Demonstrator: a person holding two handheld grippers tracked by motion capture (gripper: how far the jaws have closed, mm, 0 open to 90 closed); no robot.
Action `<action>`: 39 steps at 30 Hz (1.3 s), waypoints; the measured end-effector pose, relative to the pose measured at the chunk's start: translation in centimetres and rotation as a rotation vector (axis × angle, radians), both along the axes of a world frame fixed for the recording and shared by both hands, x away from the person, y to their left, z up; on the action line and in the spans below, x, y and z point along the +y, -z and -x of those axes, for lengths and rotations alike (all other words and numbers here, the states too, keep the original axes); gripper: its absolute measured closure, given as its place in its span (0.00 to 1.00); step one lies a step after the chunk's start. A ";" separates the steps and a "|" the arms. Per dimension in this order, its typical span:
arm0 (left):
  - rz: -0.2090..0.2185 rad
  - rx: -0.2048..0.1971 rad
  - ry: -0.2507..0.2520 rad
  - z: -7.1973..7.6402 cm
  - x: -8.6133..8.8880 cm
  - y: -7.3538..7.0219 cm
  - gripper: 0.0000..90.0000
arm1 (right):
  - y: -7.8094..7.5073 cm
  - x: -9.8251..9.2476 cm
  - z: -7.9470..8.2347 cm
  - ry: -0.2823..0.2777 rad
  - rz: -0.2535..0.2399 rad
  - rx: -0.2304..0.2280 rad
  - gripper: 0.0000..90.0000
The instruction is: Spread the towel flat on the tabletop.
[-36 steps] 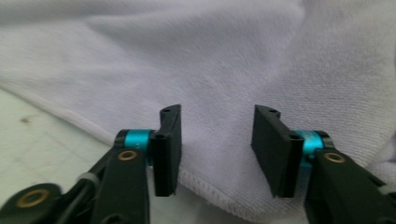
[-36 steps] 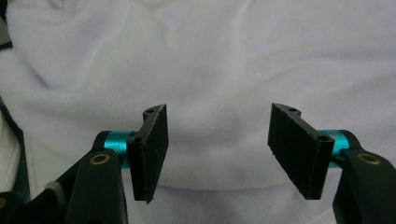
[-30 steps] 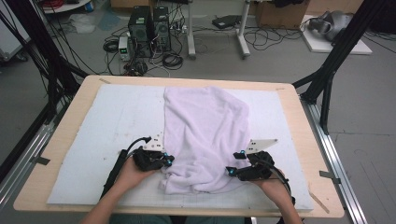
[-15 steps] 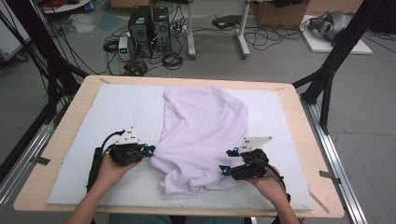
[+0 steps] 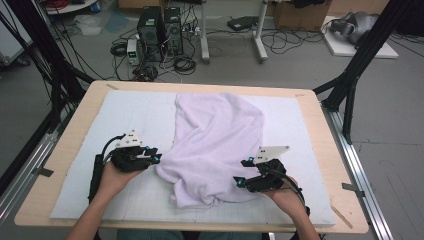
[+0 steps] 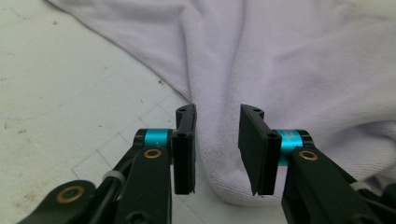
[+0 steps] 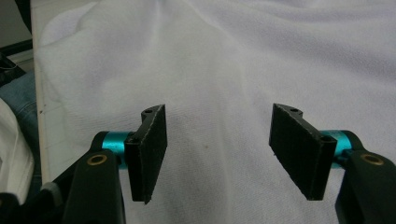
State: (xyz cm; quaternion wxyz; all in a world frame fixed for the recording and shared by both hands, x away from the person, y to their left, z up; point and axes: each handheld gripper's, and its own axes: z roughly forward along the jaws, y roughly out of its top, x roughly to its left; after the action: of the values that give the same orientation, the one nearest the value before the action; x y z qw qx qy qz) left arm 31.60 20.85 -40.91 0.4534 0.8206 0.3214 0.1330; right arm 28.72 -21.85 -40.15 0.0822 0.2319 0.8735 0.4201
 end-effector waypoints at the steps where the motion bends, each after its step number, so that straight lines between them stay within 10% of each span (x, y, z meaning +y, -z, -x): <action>1: 0.006 -0.005 0.006 0.3 0.1 -0.2 0.71 | 0.0 -0.1 0.2 -0.002 -0.006 -0.005 0.40; 8: -0.006 0.005 0.106 2.5 -1.4 0.1 0.65 | -0.2 -0.5 1.9 -0.027 -0.015 -0.010 0.43; 18: -0.195 0.066 0.200 2.3 -4.4 2.6 0.66 | 2.8 0.0 2.2 -0.055 0.060 0.056 0.51; 24: -0.188 0.012 0.167 2.5 -4.4 2.1 0.92 | 3.5 0.9 1.7 -0.059 0.082 0.076 0.88; 29: -0.080 -0.018 0.085 1.7 -2.9 0.5 0.93 | 1.1 0.7 0.7 -0.014 0.100 0.007 0.91; 39: -0.054 -0.013 -0.077 -4.1 -2.0 -0.8 0.94 | -2.1 0.3 -6.6 0.129 0.139 -0.027 0.92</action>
State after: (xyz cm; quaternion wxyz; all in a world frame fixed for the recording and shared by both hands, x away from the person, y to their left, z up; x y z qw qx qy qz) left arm 35.74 18.82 -40.08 0.4278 0.8187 0.3461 0.1640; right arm 35.33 -21.59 -38.01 0.1366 0.2756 0.8826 0.3555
